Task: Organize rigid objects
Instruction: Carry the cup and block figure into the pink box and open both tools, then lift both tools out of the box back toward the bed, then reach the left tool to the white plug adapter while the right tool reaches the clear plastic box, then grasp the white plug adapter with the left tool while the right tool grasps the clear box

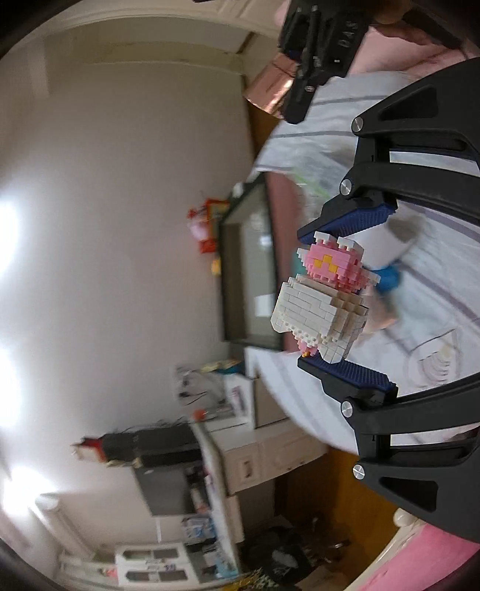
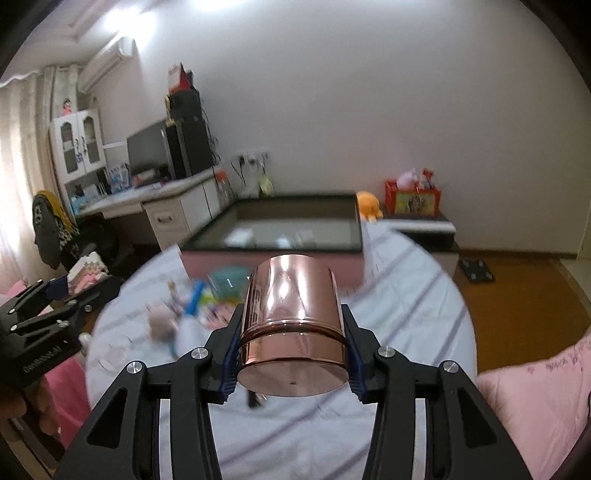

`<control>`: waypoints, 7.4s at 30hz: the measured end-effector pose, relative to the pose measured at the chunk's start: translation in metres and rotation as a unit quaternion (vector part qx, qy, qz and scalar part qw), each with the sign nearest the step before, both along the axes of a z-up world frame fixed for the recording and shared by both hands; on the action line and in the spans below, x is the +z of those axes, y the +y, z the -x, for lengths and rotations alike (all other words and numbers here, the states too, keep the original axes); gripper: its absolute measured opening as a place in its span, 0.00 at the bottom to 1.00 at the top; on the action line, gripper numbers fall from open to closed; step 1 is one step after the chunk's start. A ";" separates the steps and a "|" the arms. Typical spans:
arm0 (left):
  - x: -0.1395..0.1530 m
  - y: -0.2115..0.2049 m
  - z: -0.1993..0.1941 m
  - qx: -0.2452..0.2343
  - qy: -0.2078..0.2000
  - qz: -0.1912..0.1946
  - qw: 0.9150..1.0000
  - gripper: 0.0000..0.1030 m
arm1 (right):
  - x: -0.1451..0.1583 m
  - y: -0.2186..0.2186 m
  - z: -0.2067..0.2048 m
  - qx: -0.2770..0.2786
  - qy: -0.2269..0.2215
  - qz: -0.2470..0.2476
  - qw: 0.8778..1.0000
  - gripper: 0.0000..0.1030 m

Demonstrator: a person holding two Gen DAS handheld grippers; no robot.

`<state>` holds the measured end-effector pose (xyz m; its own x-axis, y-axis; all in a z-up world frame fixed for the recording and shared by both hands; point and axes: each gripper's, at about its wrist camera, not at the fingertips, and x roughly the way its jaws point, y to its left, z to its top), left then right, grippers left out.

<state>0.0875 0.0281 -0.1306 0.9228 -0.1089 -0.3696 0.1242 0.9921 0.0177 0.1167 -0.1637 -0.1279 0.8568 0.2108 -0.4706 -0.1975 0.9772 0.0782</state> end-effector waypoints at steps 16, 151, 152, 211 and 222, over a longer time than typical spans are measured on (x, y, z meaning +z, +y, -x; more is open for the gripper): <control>0.072 -0.008 0.011 0.014 -0.112 -0.001 0.994 0.60 | 0.063 0.031 0.003 0.025 -0.093 0.001 0.995 0.46; -0.063 -0.030 -0.028 0.021 0.122 0.004 0.992 1.00 | -0.046 -0.034 0.007 -0.098 0.048 0.014 0.994 1.00; -0.067 -0.035 -0.034 0.025 0.130 0.000 0.991 1.00 | -0.050 -0.037 0.004 -0.098 0.053 0.013 0.994 1.00; -0.096 0.007 -0.037 -0.059 0.191 0.031 0.979 0.59 | -0.081 -0.001 -0.069 0.000 0.133 0.029 0.991 1.00; -0.095 0.004 -0.038 -0.066 0.188 0.034 0.979 0.59 | -0.093 0.011 -0.089 0.022 0.156 0.063 0.985 0.98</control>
<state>0.1256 0.0322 -0.2256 0.6997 -0.2532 -0.6681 0.2360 0.9645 -0.1183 0.2058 -0.1530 -0.2207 0.6575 0.1672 -0.7347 -0.2256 0.9740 0.0197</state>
